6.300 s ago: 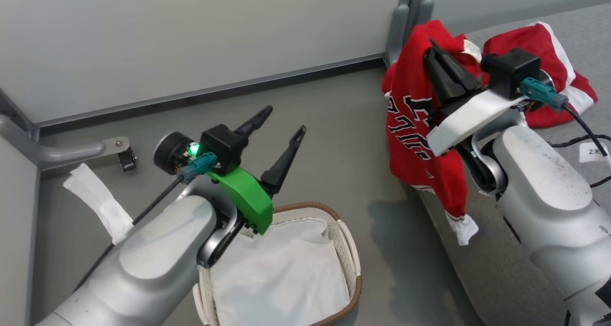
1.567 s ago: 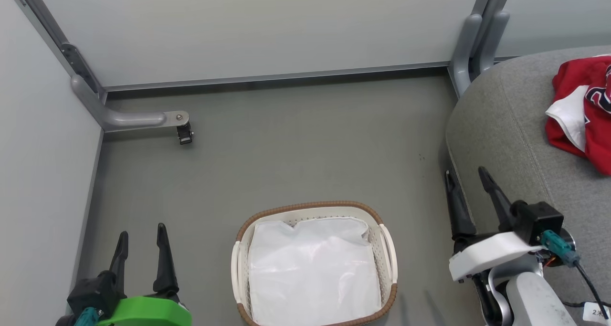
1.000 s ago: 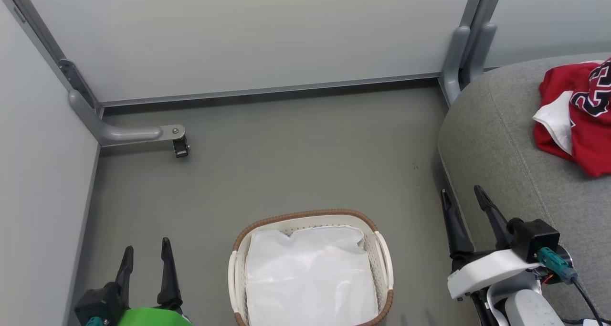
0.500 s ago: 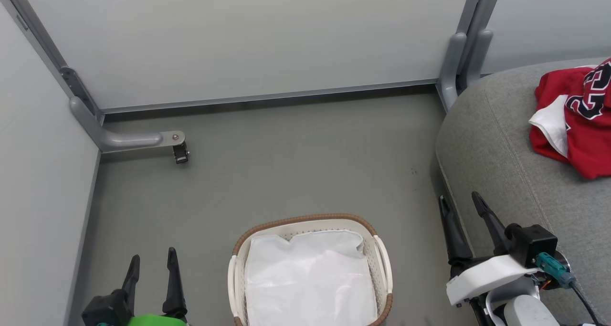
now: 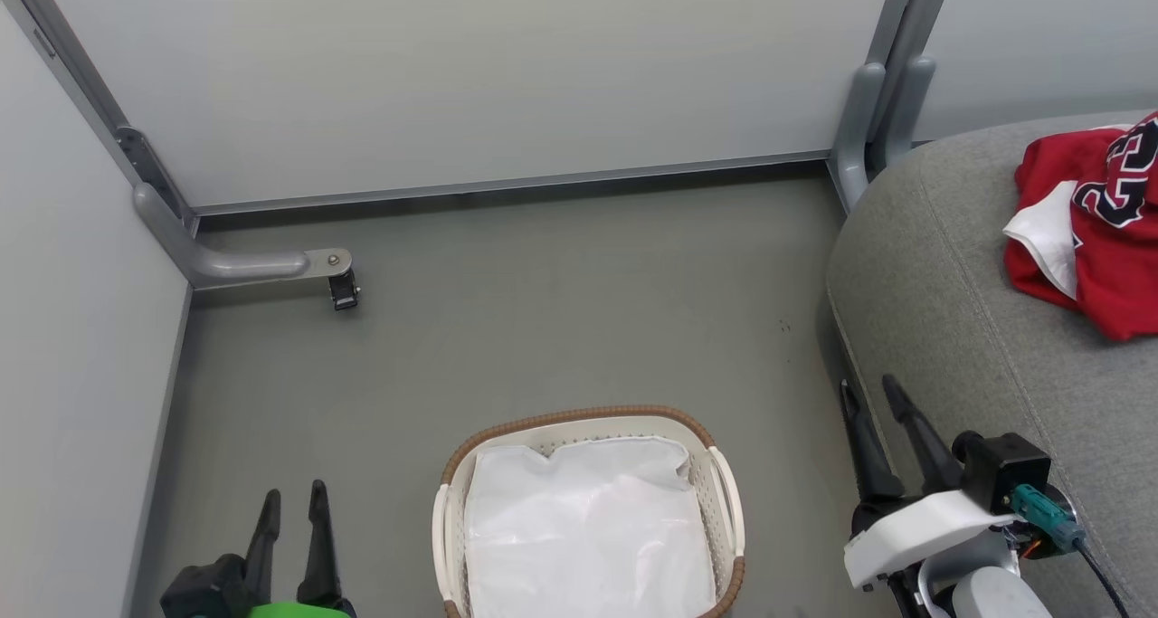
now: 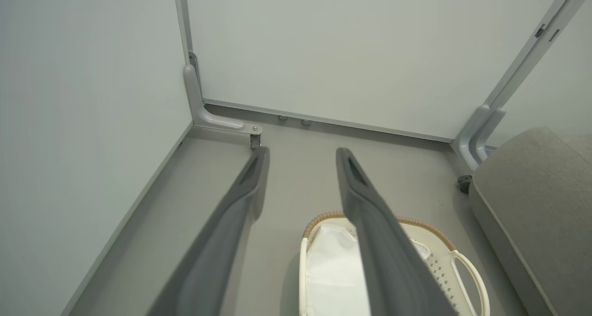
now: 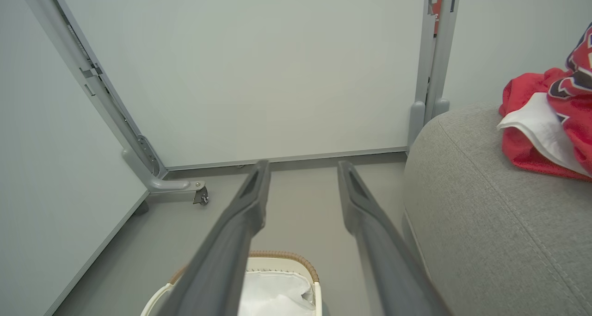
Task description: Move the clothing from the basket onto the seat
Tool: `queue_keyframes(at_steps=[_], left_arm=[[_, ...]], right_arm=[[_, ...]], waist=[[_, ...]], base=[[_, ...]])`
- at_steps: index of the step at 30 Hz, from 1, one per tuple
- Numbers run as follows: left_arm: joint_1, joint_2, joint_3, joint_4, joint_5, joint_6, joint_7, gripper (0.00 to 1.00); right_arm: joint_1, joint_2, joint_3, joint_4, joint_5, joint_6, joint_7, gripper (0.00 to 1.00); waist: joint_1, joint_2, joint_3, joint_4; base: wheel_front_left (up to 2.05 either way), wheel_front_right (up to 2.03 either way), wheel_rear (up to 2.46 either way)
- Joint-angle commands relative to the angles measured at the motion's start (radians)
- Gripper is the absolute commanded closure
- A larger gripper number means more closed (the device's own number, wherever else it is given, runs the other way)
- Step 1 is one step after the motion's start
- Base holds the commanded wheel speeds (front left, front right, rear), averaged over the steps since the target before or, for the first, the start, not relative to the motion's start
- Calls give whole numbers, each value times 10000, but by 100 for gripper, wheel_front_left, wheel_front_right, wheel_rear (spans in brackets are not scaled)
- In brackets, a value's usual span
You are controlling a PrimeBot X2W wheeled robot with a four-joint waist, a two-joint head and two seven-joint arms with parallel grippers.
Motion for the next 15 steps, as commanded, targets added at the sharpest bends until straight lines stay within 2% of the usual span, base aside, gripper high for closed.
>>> queue_keyframes(at_steps=[1,3,15], left_arm=[[-4,-2,4,69,-16,0,9,100],[-2,-4,1,254,-21,0,10,100],[-319,-41,318,172,-2050,-155,625,100]], right_arm=[[26,9,2,64,16,0,10,100],[109,25,8,226,25,0,18,100],[62,-59,-218,147,2264,-1,534,100]], waist=[[0,0,0,0],[0,0,-1,0],[0,0,-23,-18]], base=[[0,0,0],[0,0,0],[0,0,0]])
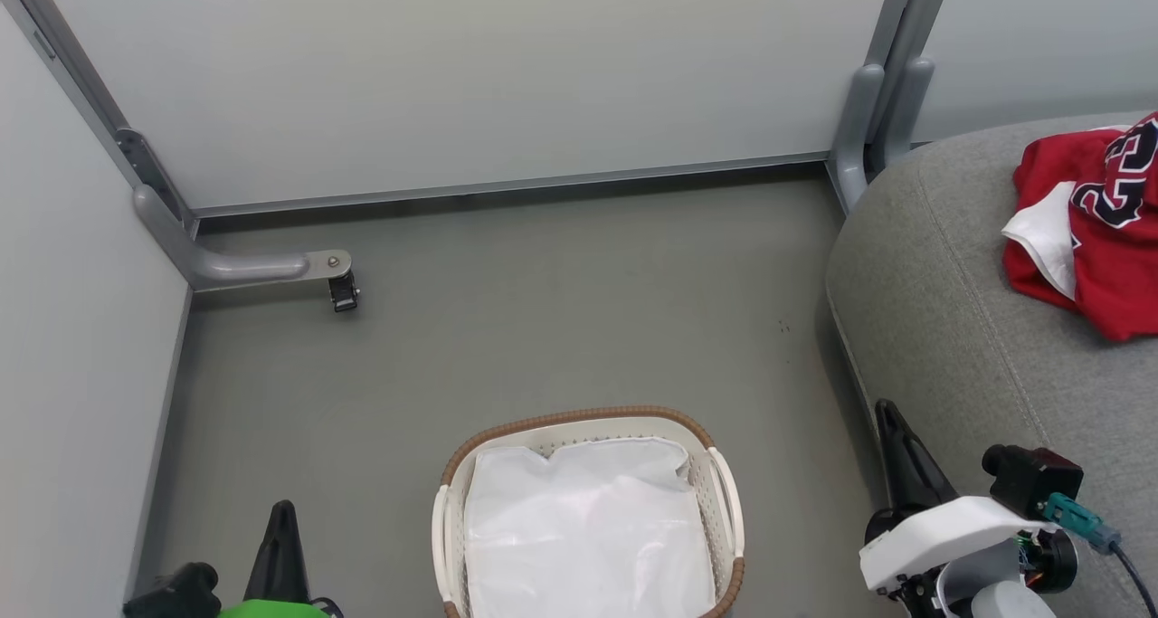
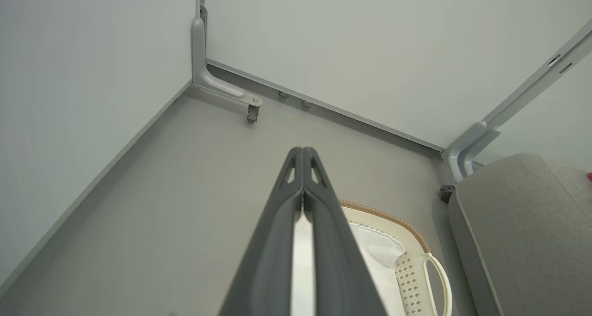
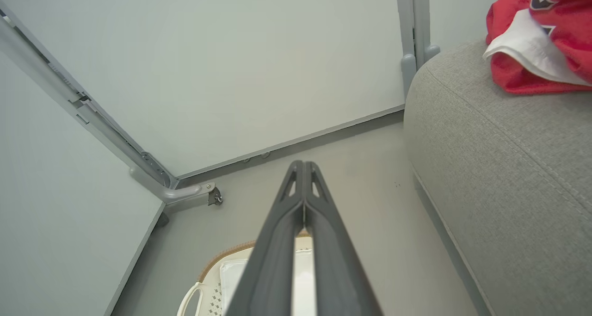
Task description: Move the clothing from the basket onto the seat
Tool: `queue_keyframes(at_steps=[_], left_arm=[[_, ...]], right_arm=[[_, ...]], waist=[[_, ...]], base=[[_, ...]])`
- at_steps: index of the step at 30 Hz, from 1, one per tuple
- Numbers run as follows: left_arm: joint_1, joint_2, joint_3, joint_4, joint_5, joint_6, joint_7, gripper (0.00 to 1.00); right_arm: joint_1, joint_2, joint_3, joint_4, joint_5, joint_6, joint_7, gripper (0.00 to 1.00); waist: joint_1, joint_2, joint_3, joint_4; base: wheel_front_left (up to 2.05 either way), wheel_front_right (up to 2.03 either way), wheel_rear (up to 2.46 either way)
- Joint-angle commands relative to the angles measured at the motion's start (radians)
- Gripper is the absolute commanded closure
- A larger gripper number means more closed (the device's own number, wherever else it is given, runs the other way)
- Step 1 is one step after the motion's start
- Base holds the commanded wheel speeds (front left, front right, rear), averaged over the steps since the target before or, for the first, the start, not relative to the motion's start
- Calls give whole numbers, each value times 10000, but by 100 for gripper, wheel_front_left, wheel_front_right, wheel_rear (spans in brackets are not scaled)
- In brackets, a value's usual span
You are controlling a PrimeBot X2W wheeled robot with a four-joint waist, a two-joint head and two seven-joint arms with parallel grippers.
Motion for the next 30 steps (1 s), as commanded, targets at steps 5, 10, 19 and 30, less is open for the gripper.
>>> queue_keyframes(at_steps=[5,10,19,30], left_arm=[[-404,-25,192,-220,-1032,-117,258,100],[-508,-38,295,-256,-1741,-175,462,100],[-686,-57,466,-319,-2966,-271,821,100],[-937,-82,709,-404,-4602,-389,1306,100]], right_arm=[[-183,-92,-156,-208,1104,-2,237,100],[-204,-115,-243,-233,1873,-2,426,100],[-240,-148,-406,-273,3193,-3,755,100],[-292,-184,-635,-325,4942,-4,1217,100]], waist=[[0,-1,-10,-8],[0,-1,-19,-15],[0,-1,-36,-28],[0,-1,-62,-48]], base=[[0,0,0],[0,0,0],[0,0,0],[0,0,0]])
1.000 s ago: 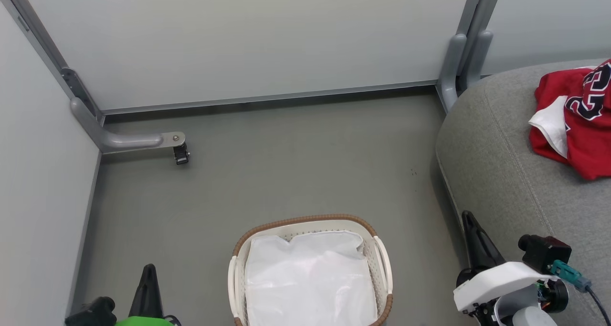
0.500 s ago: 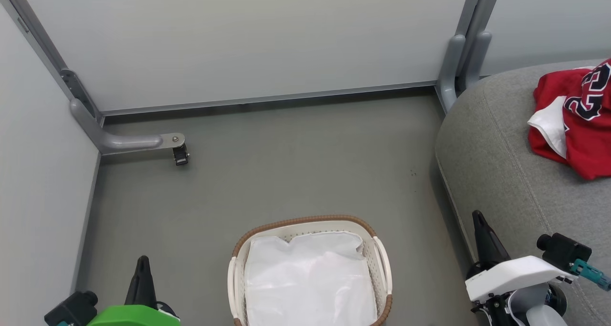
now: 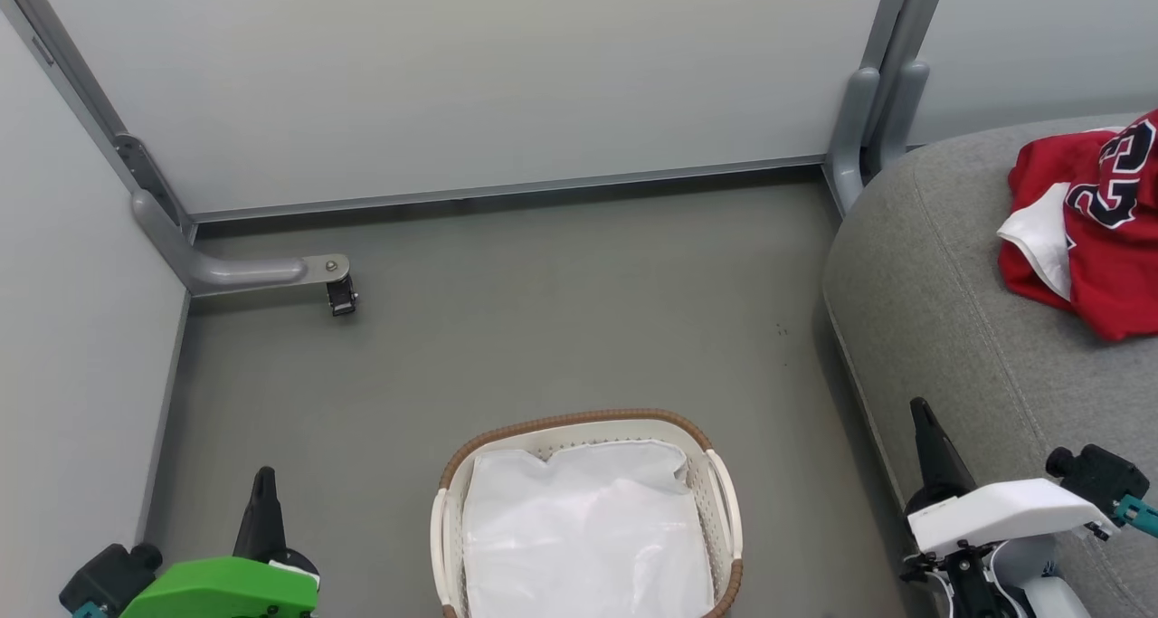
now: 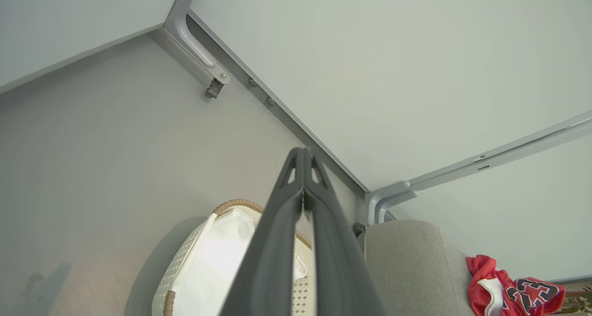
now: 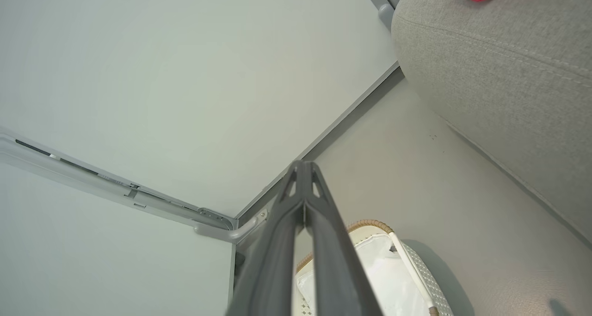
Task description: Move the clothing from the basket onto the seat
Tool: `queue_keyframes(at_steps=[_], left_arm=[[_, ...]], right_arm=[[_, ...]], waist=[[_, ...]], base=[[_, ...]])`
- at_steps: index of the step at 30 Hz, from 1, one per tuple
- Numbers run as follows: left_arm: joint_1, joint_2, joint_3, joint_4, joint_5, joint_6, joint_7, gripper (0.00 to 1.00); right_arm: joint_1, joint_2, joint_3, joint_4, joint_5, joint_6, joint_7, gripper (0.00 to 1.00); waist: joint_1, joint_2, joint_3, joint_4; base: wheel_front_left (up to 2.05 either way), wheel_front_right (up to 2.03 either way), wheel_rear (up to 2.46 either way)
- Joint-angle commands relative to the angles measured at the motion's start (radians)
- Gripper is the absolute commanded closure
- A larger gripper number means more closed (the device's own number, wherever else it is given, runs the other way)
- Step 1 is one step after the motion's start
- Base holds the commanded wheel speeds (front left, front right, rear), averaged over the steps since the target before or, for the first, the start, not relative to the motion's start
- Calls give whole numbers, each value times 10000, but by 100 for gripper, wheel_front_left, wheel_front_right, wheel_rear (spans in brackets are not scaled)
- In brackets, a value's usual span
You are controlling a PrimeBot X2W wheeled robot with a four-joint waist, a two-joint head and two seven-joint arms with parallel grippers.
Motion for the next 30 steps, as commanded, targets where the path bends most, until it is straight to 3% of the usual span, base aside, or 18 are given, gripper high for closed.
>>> queue_keyframes(at_steps=[1,30], left_arm=[[-325,29,84,-166,-328,-59,87,100],[-726,-22,493,-279,-3101,-284,917,100]], right_arm=[[-235,-94,-71,-144,327,-2,83,100],[-293,-115,-511,-228,3265,-5,898,100]], waist=[[0,-1,-3,-2],[0,-1,-57,-44]], base=[[0,0,0],[0,0,0]])
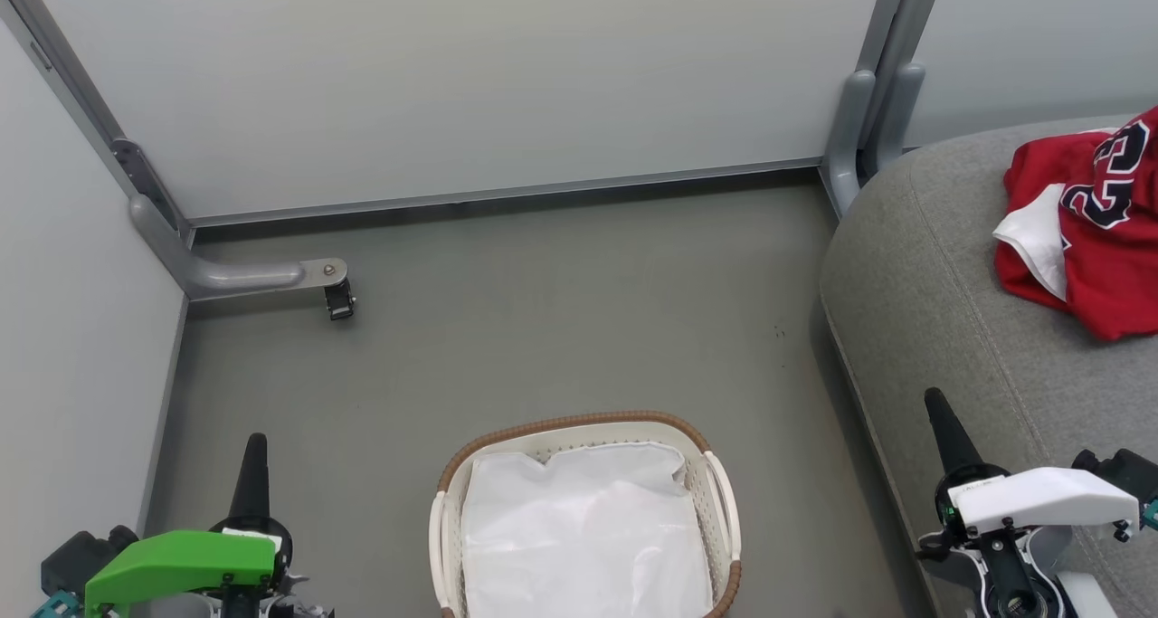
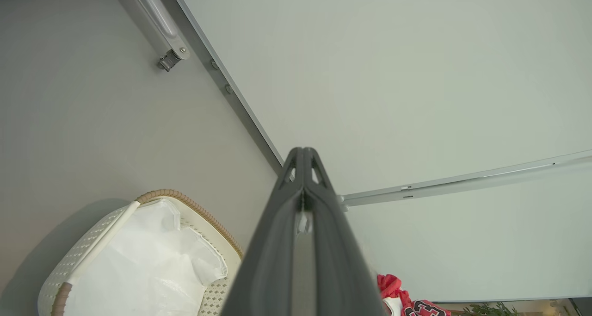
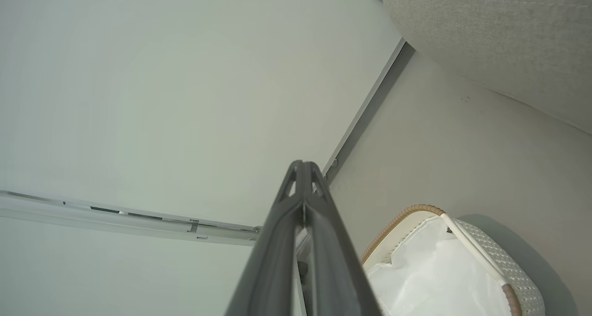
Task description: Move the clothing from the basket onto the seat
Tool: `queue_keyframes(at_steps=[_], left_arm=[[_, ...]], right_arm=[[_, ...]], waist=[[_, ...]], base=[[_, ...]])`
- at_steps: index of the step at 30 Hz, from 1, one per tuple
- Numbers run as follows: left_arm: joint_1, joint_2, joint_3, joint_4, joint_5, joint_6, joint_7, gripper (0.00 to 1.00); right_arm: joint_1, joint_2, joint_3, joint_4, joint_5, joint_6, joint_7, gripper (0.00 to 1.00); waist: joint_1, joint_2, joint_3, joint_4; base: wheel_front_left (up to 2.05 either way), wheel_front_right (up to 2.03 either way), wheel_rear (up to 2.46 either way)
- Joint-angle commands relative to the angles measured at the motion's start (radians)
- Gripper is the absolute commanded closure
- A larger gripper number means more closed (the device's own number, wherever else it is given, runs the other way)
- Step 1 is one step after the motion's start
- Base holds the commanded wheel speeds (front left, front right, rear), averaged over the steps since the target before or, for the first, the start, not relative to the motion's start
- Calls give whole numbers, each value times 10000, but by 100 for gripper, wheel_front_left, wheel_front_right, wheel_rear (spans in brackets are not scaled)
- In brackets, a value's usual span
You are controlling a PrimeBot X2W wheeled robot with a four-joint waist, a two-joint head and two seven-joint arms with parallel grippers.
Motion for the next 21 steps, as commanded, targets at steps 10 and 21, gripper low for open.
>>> queue_keyframes(at_steps=[10,21], left_arm=[[-358,6,178,-120,-980,-145,279,100],[-452,-10,282,-154,-1780,-198,521,100]], right_arm=[[-160,-76,-192,-135,1019,-6,288,100],[-189,-72,-333,-152,1846,-6,536,100]], waist=[[0,0,-20,-15],[0,0,-40,-31]], base=[[0,0,0],[0,0,0]])
